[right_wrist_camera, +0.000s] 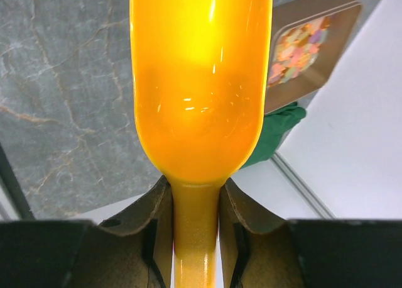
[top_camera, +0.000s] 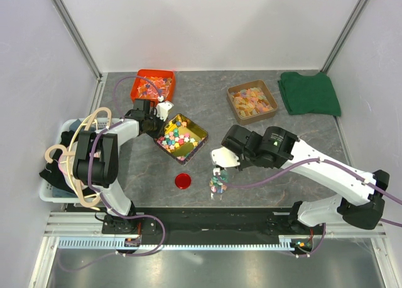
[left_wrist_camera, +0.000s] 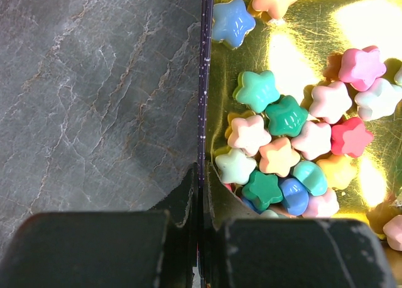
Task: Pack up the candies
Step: Place the fake candies in the packing bottle, then scoop the fake candies from the storage box.
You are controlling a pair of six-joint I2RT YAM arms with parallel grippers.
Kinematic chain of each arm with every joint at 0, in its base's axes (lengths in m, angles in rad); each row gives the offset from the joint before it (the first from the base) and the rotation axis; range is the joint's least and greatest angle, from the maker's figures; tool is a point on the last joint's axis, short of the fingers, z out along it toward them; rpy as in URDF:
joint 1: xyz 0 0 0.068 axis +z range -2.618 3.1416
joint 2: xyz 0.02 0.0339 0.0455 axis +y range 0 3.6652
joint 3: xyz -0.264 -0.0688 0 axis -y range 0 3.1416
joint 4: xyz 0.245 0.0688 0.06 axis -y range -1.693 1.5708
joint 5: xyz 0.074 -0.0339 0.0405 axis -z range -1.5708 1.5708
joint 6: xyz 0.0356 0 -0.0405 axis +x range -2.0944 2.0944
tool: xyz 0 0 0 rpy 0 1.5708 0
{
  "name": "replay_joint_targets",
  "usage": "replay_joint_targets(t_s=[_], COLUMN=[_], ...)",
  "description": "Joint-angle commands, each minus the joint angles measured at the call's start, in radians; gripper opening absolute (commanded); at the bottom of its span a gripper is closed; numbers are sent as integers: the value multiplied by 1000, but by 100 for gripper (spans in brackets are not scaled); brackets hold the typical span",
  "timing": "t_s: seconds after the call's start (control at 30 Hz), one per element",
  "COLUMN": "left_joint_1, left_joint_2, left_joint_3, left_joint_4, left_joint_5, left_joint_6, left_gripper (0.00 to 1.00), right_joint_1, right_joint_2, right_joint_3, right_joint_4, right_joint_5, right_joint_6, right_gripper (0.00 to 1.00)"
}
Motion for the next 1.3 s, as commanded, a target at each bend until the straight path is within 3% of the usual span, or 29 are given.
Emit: replay_joint_targets(t_s=[0.0,0.17,0.43,0.57,0.8,1.27], left_joint_1=[4,-27,-114,-131,-199,-246], left_joint_2=[-1,-32,-84,-95,-175,-207], left_joint_3=[48,102,166,177,103,76], left_joint_4=[12,-33,-66,-56,122,130], left_joint_5=[71,39,-99,-133,-277,-236], left_joint_6=[8,30,120,126,166,195], left_gripper=[2,2,2,2,2,2], right_joint_1=[2,-36,-145,-165,-169,-172], right_joint_2=[33,112,316,409,499,570], right_joint_3=[60,30,118,193,208,234], right_joint_4=[19,209,442,458,472,501], right_joint_5=[67,156,193,211,251,363], right_joint_6=[-38,-117,-233,-253,-311,-374], right_gripper=[0,0,0,0,0,0])
